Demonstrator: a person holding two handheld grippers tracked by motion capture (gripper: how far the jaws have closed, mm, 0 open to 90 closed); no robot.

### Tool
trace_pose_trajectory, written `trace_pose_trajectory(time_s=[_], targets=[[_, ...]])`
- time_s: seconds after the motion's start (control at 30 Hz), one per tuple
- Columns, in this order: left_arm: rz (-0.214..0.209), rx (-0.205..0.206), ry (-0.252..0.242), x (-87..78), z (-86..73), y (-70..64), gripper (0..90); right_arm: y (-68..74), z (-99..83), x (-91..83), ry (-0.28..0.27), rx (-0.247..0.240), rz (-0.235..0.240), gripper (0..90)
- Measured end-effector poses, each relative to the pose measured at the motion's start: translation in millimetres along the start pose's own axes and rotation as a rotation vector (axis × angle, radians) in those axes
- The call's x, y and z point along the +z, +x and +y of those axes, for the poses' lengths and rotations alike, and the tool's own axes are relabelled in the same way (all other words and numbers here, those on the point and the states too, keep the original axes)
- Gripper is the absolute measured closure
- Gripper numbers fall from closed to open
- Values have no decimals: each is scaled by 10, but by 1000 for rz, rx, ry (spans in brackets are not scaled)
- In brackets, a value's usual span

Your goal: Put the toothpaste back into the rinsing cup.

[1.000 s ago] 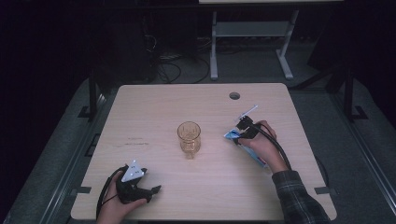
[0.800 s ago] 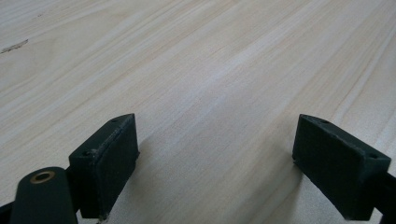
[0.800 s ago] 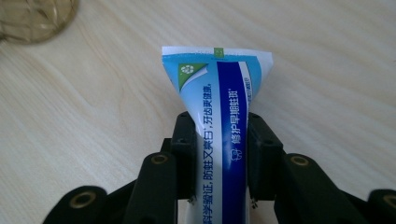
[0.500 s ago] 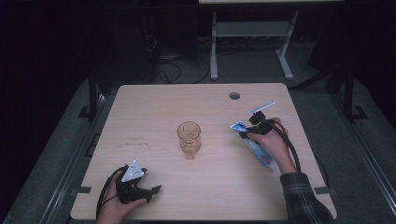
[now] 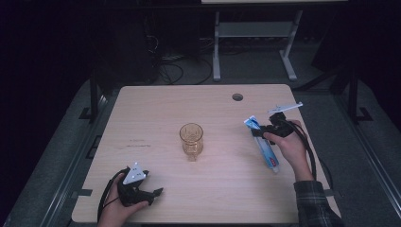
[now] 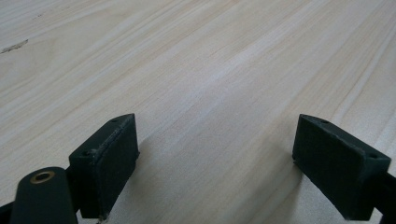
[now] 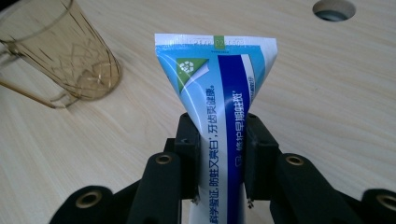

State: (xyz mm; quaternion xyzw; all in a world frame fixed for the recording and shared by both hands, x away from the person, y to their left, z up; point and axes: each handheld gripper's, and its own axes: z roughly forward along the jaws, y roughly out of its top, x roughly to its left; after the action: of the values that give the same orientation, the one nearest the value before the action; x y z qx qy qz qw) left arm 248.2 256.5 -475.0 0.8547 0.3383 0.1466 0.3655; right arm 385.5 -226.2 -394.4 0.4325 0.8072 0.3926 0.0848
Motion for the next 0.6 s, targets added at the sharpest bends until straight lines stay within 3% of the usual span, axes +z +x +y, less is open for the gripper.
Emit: trace_pose_trajectory(time_s=[0.6], targets=[[0, 0, 0, -1, 0, 0, 134, -17, 13, -227, -158, 21, 93, 722]])
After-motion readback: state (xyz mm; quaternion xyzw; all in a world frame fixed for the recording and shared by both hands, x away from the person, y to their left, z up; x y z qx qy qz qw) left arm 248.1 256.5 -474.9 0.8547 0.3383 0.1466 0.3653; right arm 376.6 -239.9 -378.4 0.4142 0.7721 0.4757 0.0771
